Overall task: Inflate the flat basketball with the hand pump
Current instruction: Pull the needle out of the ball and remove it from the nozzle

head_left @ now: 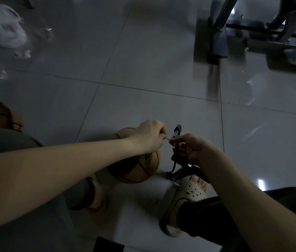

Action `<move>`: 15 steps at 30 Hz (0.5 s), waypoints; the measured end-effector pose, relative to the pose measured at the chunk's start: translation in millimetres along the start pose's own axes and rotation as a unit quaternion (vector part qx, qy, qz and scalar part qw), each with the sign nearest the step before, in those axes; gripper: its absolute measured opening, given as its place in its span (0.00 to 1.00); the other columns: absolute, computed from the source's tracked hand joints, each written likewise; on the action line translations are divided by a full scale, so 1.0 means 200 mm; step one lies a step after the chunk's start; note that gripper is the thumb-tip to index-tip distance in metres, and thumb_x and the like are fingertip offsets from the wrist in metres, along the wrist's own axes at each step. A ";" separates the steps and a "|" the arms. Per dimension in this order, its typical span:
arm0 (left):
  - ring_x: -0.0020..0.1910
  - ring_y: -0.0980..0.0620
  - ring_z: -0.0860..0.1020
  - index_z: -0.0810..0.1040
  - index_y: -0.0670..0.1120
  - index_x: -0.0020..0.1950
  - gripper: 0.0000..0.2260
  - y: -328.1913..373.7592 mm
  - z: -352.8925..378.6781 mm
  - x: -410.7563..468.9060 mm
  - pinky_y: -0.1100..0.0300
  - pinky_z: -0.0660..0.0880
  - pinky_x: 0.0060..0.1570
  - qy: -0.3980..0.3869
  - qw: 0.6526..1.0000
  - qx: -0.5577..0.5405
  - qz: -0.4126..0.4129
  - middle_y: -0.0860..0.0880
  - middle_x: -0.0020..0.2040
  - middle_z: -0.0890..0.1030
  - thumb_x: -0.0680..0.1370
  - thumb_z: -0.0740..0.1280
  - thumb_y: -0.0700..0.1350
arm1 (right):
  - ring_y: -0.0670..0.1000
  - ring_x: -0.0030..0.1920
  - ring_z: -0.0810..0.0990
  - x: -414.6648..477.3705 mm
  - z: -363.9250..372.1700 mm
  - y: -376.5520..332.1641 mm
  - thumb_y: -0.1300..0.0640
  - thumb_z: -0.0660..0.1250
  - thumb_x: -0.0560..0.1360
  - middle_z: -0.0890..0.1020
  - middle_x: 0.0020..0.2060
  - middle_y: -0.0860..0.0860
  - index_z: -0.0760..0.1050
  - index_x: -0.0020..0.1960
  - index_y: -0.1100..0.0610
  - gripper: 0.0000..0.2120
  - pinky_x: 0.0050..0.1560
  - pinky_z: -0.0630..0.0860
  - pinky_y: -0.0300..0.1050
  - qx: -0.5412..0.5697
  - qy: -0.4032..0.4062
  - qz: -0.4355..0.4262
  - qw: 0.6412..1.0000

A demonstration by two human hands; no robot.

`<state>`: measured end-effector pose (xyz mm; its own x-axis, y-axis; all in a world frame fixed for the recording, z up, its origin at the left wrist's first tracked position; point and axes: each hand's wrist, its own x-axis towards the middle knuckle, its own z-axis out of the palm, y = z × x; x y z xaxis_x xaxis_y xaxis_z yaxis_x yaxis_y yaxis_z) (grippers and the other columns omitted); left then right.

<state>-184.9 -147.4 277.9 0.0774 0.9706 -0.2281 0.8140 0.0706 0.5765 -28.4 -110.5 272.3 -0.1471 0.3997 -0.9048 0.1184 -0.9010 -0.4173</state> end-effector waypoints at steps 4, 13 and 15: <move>0.41 0.55 0.75 0.80 0.44 0.51 0.06 0.01 -0.01 0.00 0.69 0.64 0.34 0.009 1.000 0.018 0.023 0.54 0.39 0.75 0.81 0.65 0.44 | 0.47 0.31 0.74 0.00 0.00 0.00 0.65 0.67 0.78 0.76 0.33 0.54 0.77 0.46 0.65 0.04 0.23 0.74 0.36 0.019 -0.021 0.006 1.000; 0.41 0.55 0.80 0.82 0.44 0.50 0.05 0.02 0.00 0.00 0.64 0.74 0.37 -0.005 0.999 -0.025 0.031 0.52 0.40 0.81 0.80 0.67 0.42 | 0.46 0.26 0.73 -0.01 0.00 0.01 0.68 0.66 0.77 0.75 0.35 0.55 0.75 0.57 0.67 0.09 0.23 0.73 0.34 0.064 -0.034 0.004 0.997; 0.38 0.56 0.82 0.82 0.44 0.50 0.05 0.01 0.01 0.01 0.64 0.79 0.37 -0.022 0.998 -0.066 0.006 0.52 0.39 0.83 0.80 0.67 0.42 | 0.47 0.29 0.74 -0.01 0.01 0.01 0.67 0.69 0.75 0.76 0.36 0.56 0.75 0.60 0.69 0.14 0.23 0.74 0.36 0.032 -0.008 -0.023 0.999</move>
<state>-182.4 -146.1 277.8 0.1142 0.9608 -0.2525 0.7299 0.0913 0.6774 -29.5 -114.0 273.3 -0.1666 0.4389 -0.8829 0.0476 -0.8908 -0.4518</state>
